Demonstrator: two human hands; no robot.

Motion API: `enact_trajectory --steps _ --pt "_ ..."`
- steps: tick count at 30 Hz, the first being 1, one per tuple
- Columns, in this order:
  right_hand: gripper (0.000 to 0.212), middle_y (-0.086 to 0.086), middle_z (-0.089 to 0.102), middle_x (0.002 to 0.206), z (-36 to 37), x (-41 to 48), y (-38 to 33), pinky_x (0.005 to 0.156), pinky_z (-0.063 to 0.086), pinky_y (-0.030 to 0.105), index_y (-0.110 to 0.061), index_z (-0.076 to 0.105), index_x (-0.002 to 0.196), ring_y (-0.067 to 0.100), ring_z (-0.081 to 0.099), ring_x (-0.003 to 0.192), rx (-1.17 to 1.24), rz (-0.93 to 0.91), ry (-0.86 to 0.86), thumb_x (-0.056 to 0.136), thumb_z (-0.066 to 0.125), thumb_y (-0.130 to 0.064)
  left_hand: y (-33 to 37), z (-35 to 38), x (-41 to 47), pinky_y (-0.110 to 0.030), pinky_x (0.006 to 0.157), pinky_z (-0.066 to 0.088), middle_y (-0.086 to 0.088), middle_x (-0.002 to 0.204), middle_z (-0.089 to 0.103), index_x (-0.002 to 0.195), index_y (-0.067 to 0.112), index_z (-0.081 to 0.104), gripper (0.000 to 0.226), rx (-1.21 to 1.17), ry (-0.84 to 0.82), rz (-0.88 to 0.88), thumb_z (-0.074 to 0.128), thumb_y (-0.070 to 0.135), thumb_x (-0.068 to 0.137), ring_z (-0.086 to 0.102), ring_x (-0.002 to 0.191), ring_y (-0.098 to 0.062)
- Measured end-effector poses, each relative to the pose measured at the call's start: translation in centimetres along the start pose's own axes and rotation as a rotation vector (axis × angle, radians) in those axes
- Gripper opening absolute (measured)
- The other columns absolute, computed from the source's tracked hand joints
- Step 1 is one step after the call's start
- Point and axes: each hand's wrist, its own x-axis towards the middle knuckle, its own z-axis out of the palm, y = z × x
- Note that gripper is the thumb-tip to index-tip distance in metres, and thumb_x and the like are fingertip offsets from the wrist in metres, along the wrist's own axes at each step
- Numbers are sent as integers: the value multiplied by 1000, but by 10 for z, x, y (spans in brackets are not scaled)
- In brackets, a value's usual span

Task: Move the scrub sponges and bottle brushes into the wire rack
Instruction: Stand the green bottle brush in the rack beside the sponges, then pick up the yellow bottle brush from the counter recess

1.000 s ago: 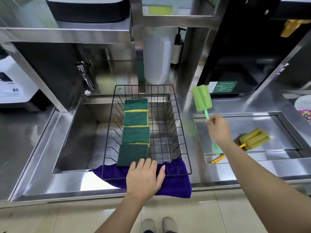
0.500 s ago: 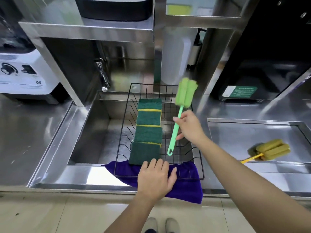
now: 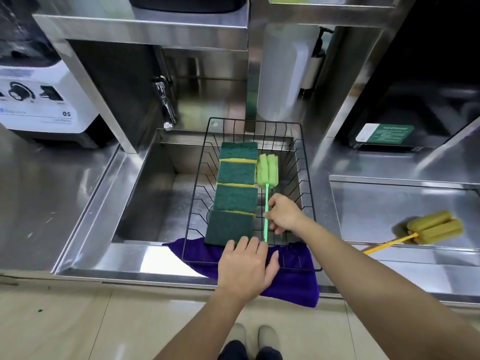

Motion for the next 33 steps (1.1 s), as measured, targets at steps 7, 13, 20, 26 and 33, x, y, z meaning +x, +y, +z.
enact_trajectory --steps 7,13,20,26,33 --pt "34 13 57 84 -7 -13 -2 70 54 43 -2 45 120 24 55 67 -155 -123 33 92 54 -19 -1 -1 1 -32 53 37 -1 61 52 64 14 56 37 -9 -45 12 46 38 90 49 57 -22" --pt "35 16 68 105 -42 -36 0 85 51 39 -10 47 128 32 62 97 -134 -247 392 94 47 -18 0 -4 3 -35 56 39 -2 61 52 66 13 58 42 -10 -112 4 42 42 92 50 58 -24" --pt "32 31 60 117 -94 -51 75 86 45 45 -1 42 119 47 56 108 -44 145 709 92 44 -17 35 -7 13 -37 62 40 -2 66 55 72 14 57 46 -72 -174 131 38 51 91 51 62 -24" --pt "36 30 57 124 -102 -66 131 92 43 44 1 31 122 46 54 115 -89 398 683 91 42 -13 33 3 10 -36 57 45 -3 69 56 72 12 60 51 -84 -165 194 37 54 90 54 63 -25" --pt "52 16 54 133 -104 -52 138 96 42 41 -3 20 136 36 51 124 -156 547 535 91 42 -16 32 4 9 -36 57 47 -4 69 57 73 11 61 51 -104 -157 197 38 53 90 55 63 -26"
